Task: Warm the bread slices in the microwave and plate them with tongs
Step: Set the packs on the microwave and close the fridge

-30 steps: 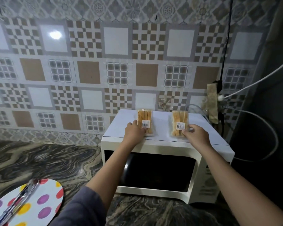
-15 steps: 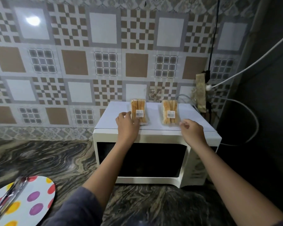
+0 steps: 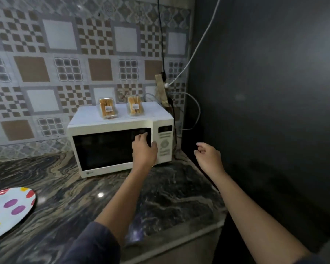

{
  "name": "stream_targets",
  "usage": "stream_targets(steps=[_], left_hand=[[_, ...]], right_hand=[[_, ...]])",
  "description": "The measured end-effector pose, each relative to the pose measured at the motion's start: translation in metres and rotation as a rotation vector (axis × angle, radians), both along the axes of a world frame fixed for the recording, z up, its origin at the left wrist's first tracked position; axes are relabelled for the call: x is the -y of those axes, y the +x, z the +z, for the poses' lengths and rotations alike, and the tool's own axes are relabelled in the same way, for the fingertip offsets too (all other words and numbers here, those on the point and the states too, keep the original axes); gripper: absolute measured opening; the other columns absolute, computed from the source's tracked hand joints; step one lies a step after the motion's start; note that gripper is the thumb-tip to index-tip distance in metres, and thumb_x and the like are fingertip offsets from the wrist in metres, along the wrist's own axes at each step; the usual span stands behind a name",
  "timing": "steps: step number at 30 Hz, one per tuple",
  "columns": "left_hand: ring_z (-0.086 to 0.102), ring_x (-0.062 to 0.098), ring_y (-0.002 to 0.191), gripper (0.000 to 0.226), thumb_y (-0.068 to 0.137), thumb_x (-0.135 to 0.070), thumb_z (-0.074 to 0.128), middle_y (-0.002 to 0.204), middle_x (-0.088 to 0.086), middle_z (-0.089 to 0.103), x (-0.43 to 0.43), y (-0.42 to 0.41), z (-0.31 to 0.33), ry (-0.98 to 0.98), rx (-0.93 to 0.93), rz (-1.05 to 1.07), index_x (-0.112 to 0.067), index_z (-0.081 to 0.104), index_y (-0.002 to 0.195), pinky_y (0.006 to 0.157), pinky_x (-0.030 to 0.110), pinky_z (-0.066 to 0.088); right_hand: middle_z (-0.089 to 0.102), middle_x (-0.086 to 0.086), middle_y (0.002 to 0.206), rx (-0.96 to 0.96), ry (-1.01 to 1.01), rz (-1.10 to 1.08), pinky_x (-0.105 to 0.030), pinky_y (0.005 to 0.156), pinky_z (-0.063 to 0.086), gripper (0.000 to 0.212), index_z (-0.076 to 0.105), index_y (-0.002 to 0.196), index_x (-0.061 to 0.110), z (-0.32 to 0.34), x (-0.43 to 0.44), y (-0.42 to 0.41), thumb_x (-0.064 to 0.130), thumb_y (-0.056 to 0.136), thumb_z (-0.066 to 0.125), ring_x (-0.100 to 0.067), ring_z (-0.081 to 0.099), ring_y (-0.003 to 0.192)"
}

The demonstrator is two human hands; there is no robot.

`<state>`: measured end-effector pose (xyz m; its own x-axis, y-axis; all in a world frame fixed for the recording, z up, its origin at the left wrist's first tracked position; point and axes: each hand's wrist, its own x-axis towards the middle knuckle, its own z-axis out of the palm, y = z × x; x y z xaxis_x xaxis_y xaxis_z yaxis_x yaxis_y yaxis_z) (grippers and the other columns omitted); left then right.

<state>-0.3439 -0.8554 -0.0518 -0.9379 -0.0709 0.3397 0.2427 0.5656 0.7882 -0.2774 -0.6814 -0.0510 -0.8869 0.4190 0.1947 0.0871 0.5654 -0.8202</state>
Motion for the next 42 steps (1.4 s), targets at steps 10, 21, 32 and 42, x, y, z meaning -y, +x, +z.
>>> stream_targets(steps=[10, 21, 32, 42], left_hand=[[0.051, 0.029, 0.112, 0.038, 0.095, -0.021, 0.049, 0.131, 0.008, 0.048, -0.104, 0.184, -0.054, -0.017, 0.133, -0.44, -0.012, 0.047, 0.132, 0.096, 0.039, 0.046], [0.055, 0.024, 0.112, 0.029, 0.093, -0.018, 0.051, 0.122, 0.01, 0.054, -0.304, 0.352, -0.062, -0.023, 0.111, -0.945, -0.007, 0.056, 0.12, 0.096, 0.032, 0.044], [0.045, 0.026, 0.122, 0.034, 0.093, -0.02, 0.05, 0.131, 0.009, 0.047, -0.547, 0.427, -0.067, -0.148, 0.053, -1.367, -0.007, 0.052, 0.124, 0.103, 0.033, 0.037], [0.046, 0.027, 0.121, 0.034, 0.092, -0.02, 0.051, 0.13, 0.011, 0.051, -0.777, 0.423, -0.042, -0.203, 0.035, -1.478, -0.005, 0.053, 0.123, 0.103, 0.034, 0.036]], right_hand=[[0.059, -0.005, 0.121, -0.02, -0.015, -0.255, -0.019, 0.082, 0.037, 0.031, 0.056, 0.124, 0.015, -0.024, -0.065, 0.231, 0.015, 0.094, 0.049, -0.013, 0.054, 0.102], [0.067, -0.011, 0.102, -0.074, -0.039, -0.721, -0.026, 0.083, 0.044, 0.029, 0.063, 0.115, 0.007, -0.028, -0.192, 0.421, 0.006, 0.089, 0.05, -0.025, 0.06, 0.095], [0.063, -0.008, 0.111, -0.023, -0.067, -1.099, -0.023, 0.072, 0.038, 0.032, 0.059, 0.121, 0.011, -0.04, -0.384, 0.527, 0.01, 0.09, 0.049, -0.016, 0.053, 0.088], [0.062, -0.01, 0.114, -0.039, -0.119, -1.256, -0.025, 0.076, 0.038, 0.036, 0.057, 0.124, 0.01, -0.03, -0.579, 0.53, 0.01, 0.089, 0.049, -0.018, 0.054, 0.092]])
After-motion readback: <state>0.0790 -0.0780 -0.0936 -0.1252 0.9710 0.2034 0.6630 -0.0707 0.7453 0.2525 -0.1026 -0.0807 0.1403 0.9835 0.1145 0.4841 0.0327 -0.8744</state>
